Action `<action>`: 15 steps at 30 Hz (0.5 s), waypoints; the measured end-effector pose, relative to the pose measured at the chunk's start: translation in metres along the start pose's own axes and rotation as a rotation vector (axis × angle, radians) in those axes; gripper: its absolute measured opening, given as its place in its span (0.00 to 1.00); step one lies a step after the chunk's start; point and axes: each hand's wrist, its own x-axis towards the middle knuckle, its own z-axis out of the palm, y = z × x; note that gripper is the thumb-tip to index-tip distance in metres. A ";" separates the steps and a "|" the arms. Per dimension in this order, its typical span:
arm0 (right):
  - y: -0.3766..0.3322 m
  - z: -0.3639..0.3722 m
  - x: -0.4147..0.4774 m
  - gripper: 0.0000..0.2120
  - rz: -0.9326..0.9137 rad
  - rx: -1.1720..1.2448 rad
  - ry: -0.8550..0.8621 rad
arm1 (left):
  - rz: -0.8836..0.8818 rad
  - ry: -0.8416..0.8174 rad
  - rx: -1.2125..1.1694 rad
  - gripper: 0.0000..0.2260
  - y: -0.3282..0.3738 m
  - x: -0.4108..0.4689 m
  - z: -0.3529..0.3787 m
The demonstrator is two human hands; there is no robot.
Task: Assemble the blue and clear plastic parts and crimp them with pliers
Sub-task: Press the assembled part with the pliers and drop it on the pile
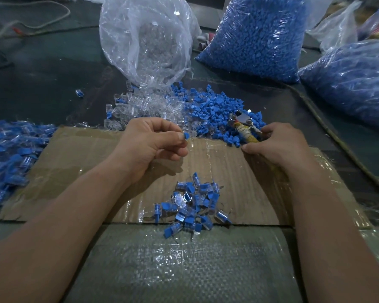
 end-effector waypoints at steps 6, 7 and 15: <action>-0.006 -0.005 -0.007 0.20 -0.074 0.065 0.150 | 0.009 -0.010 -0.028 0.08 0.002 -0.002 0.001; -0.007 -0.006 -0.008 0.22 -0.099 0.092 0.191 | 0.011 -0.008 -0.036 0.08 0.002 -0.002 0.001; -0.025 0.000 -0.026 0.17 -0.409 0.239 0.249 | 0.106 0.079 -0.099 0.03 -0.001 0.002 -0.001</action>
